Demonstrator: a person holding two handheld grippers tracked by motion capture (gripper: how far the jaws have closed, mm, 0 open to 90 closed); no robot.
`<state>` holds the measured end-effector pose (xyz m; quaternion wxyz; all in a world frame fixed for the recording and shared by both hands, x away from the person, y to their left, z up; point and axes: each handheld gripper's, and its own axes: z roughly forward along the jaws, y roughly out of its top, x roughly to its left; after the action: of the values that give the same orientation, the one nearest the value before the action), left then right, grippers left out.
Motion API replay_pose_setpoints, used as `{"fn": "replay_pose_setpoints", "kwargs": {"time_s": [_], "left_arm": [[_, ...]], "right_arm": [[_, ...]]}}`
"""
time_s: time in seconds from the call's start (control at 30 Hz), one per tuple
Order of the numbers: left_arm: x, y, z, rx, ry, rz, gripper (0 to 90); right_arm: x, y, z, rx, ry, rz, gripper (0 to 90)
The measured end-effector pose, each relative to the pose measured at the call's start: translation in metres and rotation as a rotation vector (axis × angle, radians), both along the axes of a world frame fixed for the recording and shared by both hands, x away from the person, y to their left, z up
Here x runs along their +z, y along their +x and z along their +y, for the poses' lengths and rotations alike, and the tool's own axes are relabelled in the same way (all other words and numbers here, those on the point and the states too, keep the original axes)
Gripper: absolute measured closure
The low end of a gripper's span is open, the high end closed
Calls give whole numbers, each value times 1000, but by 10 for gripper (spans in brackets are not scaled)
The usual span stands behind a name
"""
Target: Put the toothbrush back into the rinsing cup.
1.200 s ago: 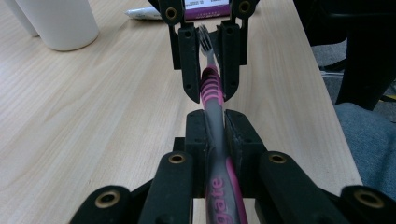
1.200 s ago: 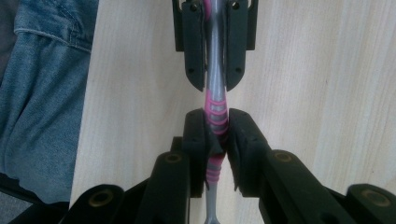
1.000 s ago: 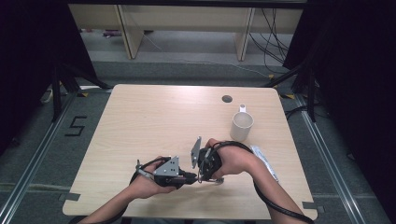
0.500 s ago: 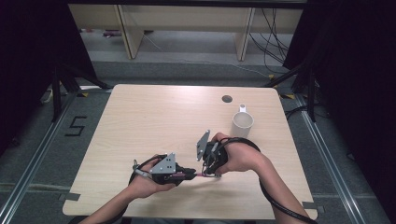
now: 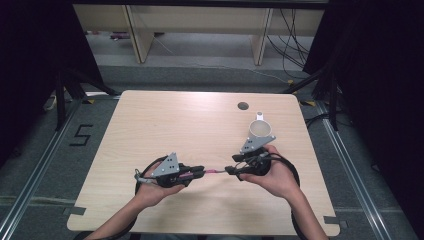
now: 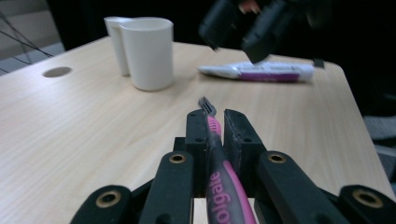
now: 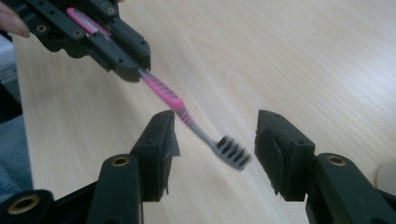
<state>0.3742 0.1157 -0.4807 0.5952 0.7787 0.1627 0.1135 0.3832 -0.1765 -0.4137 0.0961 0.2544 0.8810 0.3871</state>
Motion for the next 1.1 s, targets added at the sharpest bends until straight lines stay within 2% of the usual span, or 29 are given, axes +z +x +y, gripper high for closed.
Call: {"fn": "replay_pose_setpoints", "kwargs": {"time_s": [0.03,0.1,0.13,0.2,0.27,0.3,0.33,0.4,0.43,0.47,0.53,0.57,0.6,0.63,0.67,0.77,0.8,0.97,1.0,1.03,1.07,1.1], "left_arm": [[1,1,1,17,-15,-5,801],[4,3,3,46,-37,-16,801],[6,3,4,65,-41,-20,801],[9,6,6,79,-64,-34,801],[14,7,7,97,-77,-47,801],[14,7,7,97,-77,-47,801],[16,8,7,103,-86,-53,801],[17,8,7,108,-91,-59,801],[18,9,7,110,-100,-60,801],[18,9,7,114,-104,-62,801],[20,9,8,119,-107,-66,801],[20,9,8,119,-107,-66,801],[20,10,8,121,-108,-69,801],[20,10,8,121,-108,-69,801],[19,10,8,120,-109,-67,801],[20,10,7,122,-115,-70,801],[20,10,7,122,-116,-72,801],[21,10,6,118,-116,-76,801],[21,9,6,116,-118,-77,801],[21,9,6,116,-118,-77,801],[22,10,6,117,-119,-76,801],[21,10,5,114,-130,-78,801]], "right_arm": [[-4,-4,-1,-29,23,-17,467],[-13,-11,-2,-70,59,-83,473],[-16,-14,-2,-105,84,-66,473],[-24,-20,-3,-200,169,-43,484],[-36,-22,-5,-243,302,28,486],[-36,-22,-5,-243,302,28,486],[-42,-23,-1,-286,365,45,486],[-43,-23,-2,-284,371,40,484],[-45,-22,0,-286,390,54,479],[-47,-21,1,-284,413,78,479],[-51,-17,4,-313,491,134,483],[-51,-17,4,-313,491,134,483],[-52,-14,5,-312,550,140,485],[-52,-14,5,-312,550,140,485],[-54,-10,7,-314,583,171,483],[-55,-8,9,-317,599,188,482],[-56,-7,11,-315,609,210,480],[-61,-2,17,-311,599,220,474],[-60,-1,20,-317,624,273,465],[-60,-1,20,-317,624,273,465],[-63,2,20,-311,614,248,460],[-64,3,21,-315,624,266,453]]}}
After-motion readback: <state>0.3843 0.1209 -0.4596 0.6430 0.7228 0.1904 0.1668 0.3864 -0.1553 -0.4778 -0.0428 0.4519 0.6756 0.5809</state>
